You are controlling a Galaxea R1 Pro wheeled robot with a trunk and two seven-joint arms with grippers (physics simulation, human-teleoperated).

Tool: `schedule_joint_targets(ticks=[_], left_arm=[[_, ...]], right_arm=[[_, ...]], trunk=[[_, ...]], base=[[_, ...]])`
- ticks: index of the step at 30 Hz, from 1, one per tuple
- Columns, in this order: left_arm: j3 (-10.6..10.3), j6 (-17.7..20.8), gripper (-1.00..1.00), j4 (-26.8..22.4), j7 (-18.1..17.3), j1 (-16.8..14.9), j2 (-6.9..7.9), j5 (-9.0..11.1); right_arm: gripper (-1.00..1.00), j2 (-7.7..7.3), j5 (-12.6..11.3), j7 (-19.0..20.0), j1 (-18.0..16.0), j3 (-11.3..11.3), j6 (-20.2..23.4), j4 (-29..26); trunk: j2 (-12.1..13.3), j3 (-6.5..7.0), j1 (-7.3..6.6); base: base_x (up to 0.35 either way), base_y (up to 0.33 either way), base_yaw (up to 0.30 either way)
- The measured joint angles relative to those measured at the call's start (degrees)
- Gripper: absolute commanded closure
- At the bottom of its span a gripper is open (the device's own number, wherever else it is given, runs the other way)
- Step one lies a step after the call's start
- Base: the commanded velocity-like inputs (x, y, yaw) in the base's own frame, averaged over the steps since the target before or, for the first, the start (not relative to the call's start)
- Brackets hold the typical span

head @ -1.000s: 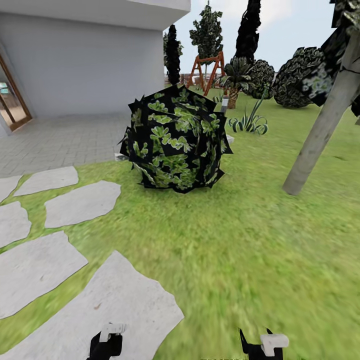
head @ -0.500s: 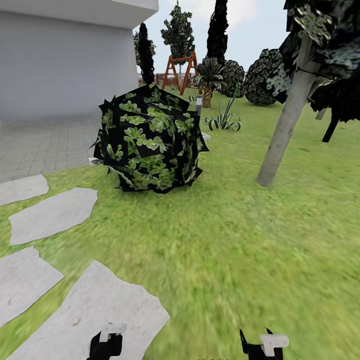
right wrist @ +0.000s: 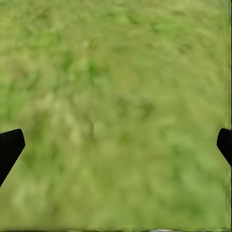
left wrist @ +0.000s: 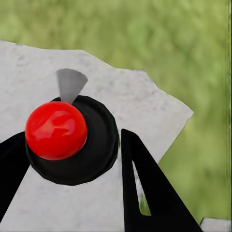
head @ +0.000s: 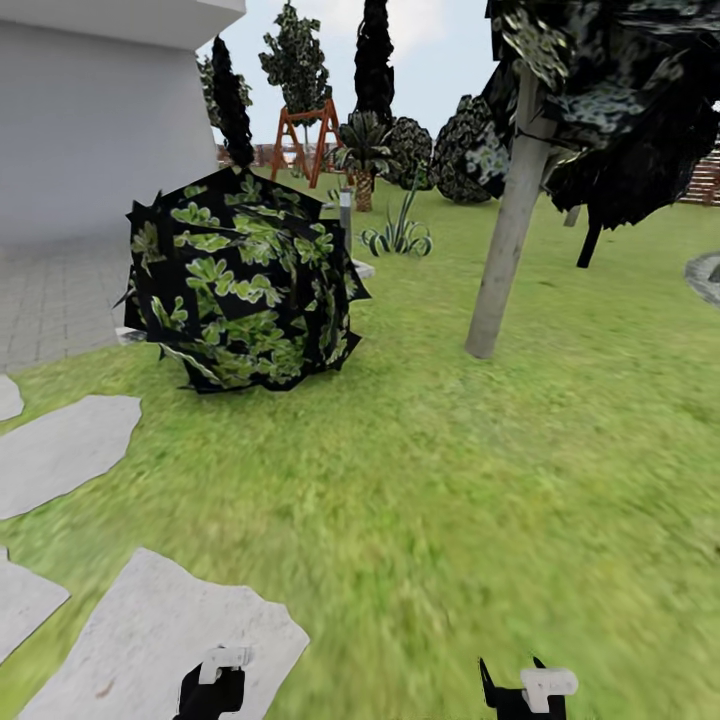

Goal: Pick up the pesticide atomizer in the garden and spray insectifuge to fully cover both potted plants in the garden.

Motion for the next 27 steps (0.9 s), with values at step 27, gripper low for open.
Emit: schedule_joint_targets(ticks=[27], left_arm=[[0.0, 0.0, 1.00, 0.1, 0.0, 0.0, 0.00, 0.0]], right_arm=[[-1.00, 0.00, 0.0, 0.0, 0.0, 0.0, 0.0, 0.0]], trunk=[[0.0, 0.00, 0.00]], base=[[0.000, 0.000, -0.300]])
